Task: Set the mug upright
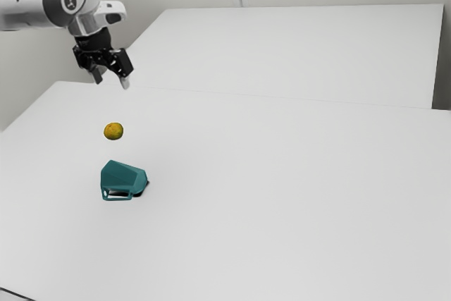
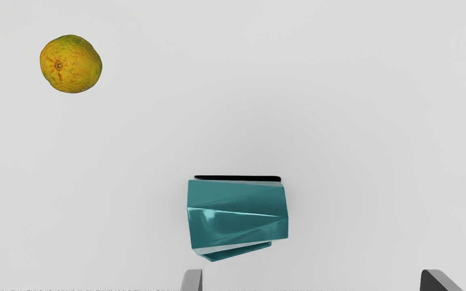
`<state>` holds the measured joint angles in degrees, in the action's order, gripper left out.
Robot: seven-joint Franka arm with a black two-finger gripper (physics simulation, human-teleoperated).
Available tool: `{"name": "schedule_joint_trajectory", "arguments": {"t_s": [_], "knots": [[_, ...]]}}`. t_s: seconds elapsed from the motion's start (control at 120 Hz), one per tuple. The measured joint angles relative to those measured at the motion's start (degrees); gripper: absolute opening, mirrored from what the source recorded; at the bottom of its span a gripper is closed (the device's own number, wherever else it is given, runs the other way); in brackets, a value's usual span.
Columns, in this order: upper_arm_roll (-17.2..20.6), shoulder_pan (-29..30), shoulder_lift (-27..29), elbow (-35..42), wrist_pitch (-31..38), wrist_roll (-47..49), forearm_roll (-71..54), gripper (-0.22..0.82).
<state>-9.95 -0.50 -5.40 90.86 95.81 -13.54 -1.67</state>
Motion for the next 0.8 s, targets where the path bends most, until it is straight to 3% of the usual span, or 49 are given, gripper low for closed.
{"name": "schedule_joint_trajectory", "arguments": {"t_s": [0.275,0.458,0.575,0.8], "knots": [[-0.29,0.11,1.90,2.83,1.11,0.17,0.10,0.59],[-0.43,0.75,9.64,15.52,7.69,0.69,0.21,0.59],[-0.42,4.88,14.62,23.63,13.33,1.19,2.70,0.59],[-0.42,7.68,21.49,35.82,24.07,-0.64,10.77,0.59]]}}
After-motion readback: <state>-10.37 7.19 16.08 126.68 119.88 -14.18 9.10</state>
